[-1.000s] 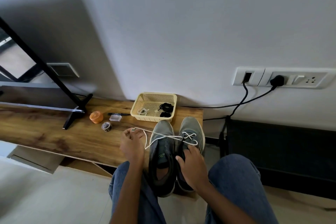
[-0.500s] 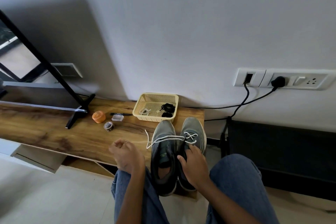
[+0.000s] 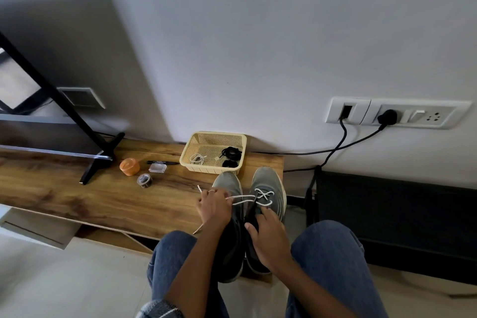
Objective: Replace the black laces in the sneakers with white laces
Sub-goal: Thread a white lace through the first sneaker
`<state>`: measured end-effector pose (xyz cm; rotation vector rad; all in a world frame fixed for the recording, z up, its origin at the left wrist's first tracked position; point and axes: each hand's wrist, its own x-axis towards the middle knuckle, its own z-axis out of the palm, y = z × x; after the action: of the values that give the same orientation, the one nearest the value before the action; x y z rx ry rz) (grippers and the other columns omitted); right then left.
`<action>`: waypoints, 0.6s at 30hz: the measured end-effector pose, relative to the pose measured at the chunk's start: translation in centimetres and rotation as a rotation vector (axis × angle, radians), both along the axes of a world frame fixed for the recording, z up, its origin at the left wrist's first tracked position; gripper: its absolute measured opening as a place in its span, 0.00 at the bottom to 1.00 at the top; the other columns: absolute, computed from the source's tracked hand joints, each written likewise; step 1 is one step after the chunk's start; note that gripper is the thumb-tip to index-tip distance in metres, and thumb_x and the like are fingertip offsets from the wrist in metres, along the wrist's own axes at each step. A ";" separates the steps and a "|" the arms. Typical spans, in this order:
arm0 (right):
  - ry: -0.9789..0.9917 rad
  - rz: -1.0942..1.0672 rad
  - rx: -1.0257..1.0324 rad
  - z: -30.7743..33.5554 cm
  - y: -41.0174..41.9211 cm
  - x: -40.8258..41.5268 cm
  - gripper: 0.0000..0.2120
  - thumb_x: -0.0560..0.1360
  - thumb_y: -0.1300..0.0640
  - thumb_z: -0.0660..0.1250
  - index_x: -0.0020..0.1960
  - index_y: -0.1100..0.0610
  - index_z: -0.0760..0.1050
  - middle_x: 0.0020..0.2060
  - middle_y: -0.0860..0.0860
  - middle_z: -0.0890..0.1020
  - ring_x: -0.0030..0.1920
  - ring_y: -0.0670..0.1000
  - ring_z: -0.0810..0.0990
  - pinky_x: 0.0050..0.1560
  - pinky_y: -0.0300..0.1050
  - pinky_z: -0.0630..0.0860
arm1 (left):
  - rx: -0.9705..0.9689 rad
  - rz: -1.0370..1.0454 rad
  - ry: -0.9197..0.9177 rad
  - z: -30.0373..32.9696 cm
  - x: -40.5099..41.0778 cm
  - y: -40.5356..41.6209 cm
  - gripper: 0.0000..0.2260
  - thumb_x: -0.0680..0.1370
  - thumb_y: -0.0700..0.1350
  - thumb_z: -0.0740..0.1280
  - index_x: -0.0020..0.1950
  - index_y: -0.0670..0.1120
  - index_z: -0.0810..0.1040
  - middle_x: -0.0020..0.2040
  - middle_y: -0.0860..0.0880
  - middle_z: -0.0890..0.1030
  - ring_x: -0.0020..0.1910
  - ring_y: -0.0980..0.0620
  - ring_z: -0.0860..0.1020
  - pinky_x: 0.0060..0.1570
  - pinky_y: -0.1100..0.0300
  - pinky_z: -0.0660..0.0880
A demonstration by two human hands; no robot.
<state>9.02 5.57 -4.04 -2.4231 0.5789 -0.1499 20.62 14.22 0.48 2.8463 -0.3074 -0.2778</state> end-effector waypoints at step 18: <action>-0.205 -0.160 0.207 1.4 -1.1 -1.1 0.15 0.74 0.73 0.58 0.53 0.64 0.79 0.55 0.52 0.77 0.53 0.43 0.72 0.52 0.20 0.62 | 0.034 0.003 0.097 1.1 1.8 3.1 0.11 0.79 0.53 0.59 0.53 0.53 0.79 0.55 0.51 0.79 0.61 0.50 0.72 0.64 0.49 0.57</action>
<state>7.91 4.48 -2.60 -2.1299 0.6587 -0.3817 22.43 17.36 1.58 2.8547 -0.2808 -0.4233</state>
